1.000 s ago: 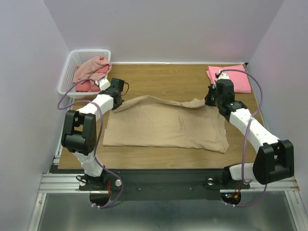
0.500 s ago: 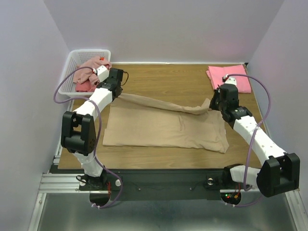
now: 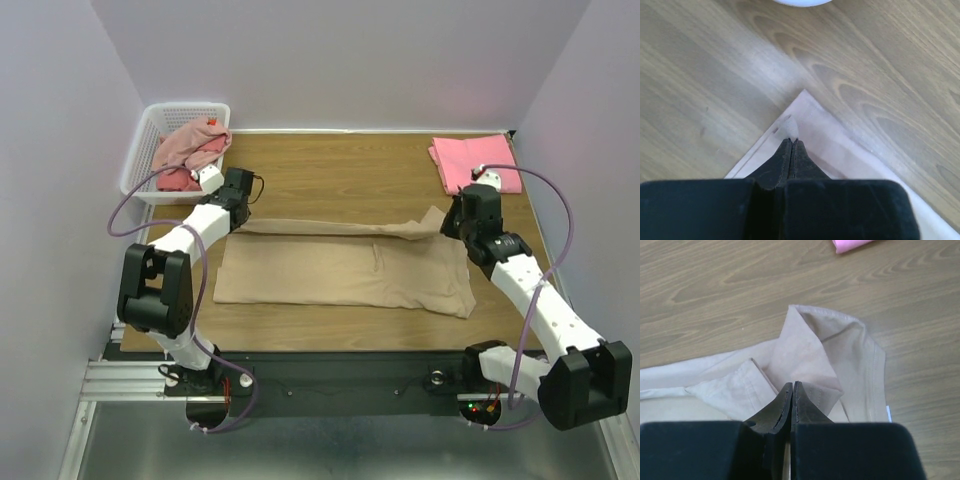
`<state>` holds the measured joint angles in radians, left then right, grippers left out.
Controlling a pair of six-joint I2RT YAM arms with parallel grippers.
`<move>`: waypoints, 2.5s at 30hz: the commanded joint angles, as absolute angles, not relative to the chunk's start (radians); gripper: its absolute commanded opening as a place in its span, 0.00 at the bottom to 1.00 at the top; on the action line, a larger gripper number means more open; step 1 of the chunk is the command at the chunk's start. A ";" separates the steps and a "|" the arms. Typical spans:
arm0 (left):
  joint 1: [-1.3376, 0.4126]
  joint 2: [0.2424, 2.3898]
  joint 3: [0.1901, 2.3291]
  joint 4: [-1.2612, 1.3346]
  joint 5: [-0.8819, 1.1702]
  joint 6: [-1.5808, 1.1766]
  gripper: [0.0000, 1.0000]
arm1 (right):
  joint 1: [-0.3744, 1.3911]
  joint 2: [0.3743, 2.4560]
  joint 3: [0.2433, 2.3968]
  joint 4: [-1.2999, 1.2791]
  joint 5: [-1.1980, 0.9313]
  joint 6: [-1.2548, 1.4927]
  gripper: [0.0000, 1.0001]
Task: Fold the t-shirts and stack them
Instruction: Fold the tshirt
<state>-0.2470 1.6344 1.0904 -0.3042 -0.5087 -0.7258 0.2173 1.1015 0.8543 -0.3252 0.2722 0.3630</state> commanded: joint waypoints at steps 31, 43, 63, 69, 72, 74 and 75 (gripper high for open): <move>-0.244 1.539 0.822 -0.227 -0.505 -0.836 0.10 | 0.216 0.857 0.512 -0.560 0.084 0.758 0.10; -0.245 1.286 0.845 -0.344 -0.454 -0.841 0.90 | 0.216 0.799 0.666 -0.618 0.061 0.692 1.00; -0.279 1.591 0.942 -0.089 -0.199 -0.723 0.93 | 0.216 1.520 0.983 -0.586 0.471 0.678 1.00; -0.268 1.646 0.887 -0.077 -0.247 -0.736 0.94 | 0.184 1.534 0.937 -0.589 0.545 0.693 1.00; -0.253 1.660 0.873 -0.083 -0.250 -0.736 0.94 | 0.154 1.520 0.920 -0.589 0.557 0.695 1.00; -0.241 1.664 0.862 -0.083 -0.252 -0.736 0.94 | 0.112 1.496 0.913 -0.589 0.560 0.699 1.00; -0.236 1.664 0.859 -0.084 -0.252 -0.736 0.94 | 0.095 1.488 0.911 -0.589 0.560 0.699 1.00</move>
<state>-0.2623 1.6402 0.8963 -0.0753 -0.2276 -0.7444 0.1497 1.5352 0.9234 -0.5983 0.4969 0.6773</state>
